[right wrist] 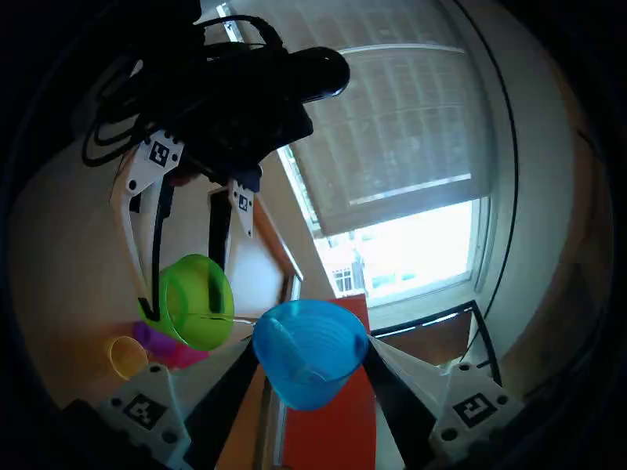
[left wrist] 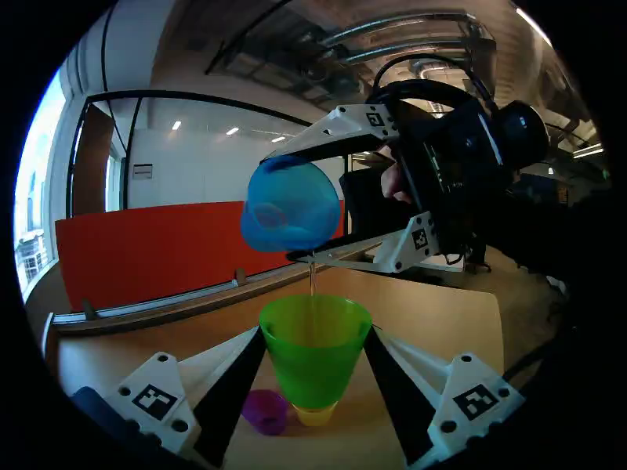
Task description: Pour water
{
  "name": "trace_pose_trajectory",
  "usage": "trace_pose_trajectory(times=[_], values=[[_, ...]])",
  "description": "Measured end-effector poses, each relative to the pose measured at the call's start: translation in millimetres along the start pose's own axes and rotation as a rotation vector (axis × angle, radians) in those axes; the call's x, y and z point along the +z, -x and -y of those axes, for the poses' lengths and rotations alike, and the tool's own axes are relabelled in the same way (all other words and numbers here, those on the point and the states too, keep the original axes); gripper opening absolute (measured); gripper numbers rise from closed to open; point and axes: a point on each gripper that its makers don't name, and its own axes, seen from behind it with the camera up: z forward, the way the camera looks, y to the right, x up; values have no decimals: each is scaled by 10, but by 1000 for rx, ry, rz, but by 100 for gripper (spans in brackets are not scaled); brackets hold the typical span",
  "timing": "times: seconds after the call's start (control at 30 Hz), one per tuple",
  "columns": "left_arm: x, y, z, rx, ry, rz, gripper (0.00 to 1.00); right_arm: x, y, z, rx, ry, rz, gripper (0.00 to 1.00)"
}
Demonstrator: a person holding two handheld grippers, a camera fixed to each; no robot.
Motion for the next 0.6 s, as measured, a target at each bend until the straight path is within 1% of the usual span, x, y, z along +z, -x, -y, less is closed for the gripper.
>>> trace_pose_trajectory(times=[0.6], values=[[26,16,2,3,1,2,86,0,-7,10,-16,-1,5,91]])
